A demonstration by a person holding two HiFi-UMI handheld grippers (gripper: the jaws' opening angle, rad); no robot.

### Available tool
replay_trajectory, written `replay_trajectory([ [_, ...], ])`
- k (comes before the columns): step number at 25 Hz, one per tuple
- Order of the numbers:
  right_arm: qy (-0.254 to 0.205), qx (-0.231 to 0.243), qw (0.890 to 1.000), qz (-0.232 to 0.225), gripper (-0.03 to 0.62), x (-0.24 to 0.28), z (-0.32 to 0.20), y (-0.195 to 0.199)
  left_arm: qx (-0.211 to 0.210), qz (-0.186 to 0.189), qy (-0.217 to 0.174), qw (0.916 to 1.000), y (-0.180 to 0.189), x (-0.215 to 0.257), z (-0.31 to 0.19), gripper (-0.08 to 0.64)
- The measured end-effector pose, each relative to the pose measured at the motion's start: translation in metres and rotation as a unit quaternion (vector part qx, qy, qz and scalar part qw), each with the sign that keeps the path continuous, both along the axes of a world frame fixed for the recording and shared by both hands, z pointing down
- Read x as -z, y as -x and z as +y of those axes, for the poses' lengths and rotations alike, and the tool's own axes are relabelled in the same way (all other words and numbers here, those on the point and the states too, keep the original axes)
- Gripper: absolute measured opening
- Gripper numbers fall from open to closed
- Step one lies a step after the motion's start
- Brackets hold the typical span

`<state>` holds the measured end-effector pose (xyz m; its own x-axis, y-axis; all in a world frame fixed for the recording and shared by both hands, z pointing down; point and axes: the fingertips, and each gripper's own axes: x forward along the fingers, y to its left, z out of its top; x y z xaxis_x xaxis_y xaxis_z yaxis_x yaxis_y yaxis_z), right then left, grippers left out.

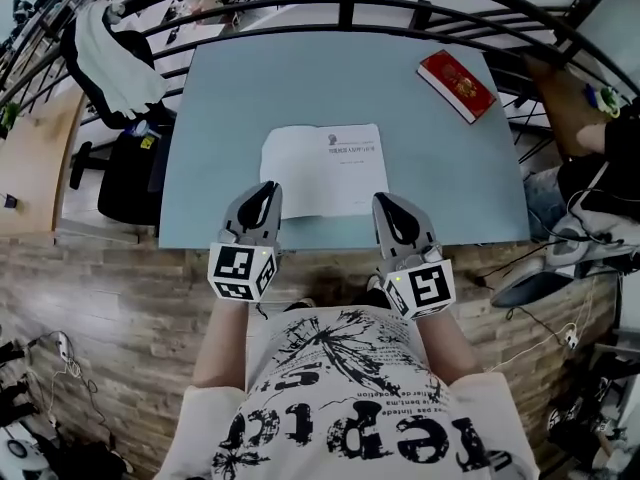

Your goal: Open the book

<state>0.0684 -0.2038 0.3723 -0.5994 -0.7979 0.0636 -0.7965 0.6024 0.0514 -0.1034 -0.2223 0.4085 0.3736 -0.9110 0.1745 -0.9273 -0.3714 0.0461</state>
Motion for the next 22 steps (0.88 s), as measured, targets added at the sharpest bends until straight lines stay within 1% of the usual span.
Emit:
replay_trajectory([
  [2, -0.008, 0.001, 1.000, -0.002, 0.009, 0.007, -0.002, -0.007, -0.008, 0.000, -0.024, 0.9997, -0.013, 0.019, 0.004, 0.034],
  [4, -0.014, 0.003, 1.000, -0.001, 0.009, 0.010, -0.004, -0.012, -0.017, -0.001, -0.040, 0.9991, -0.026, 0.032, 0.009, 0.028],
  [8, -0.028, 0.005, 1.000, 0.006, 0.009, 0.016, -0.005, -0.020, -0.036, 0.004, -0.041, 0.9985, -0.045, 0.040, 0.018, 0.026],
  [11, -0.029, 0.008, 0.999, 0.011, 0.009, 0.018, -0.008, -0.024, -0.030, 0.013, -0.043, 0.9985, -0.049, 0.045, 0.021, 0.026],
  [18, -0.039, 0.035, 0.998, 0.037, 0.008, 0.020, -0.011, -0.019, -0.010, 0.008, -0.045, 0.9989, -0.053, 0.049, 0.015, 0.026],
  [22, -0.047, 0.038, 0.997, 0.039, 0.008, 0.026, -0.012, -0.019, -0.001, 0.007, -0.049, 0.9988, -0.052, 0.056, 0.016, 0.026],
])
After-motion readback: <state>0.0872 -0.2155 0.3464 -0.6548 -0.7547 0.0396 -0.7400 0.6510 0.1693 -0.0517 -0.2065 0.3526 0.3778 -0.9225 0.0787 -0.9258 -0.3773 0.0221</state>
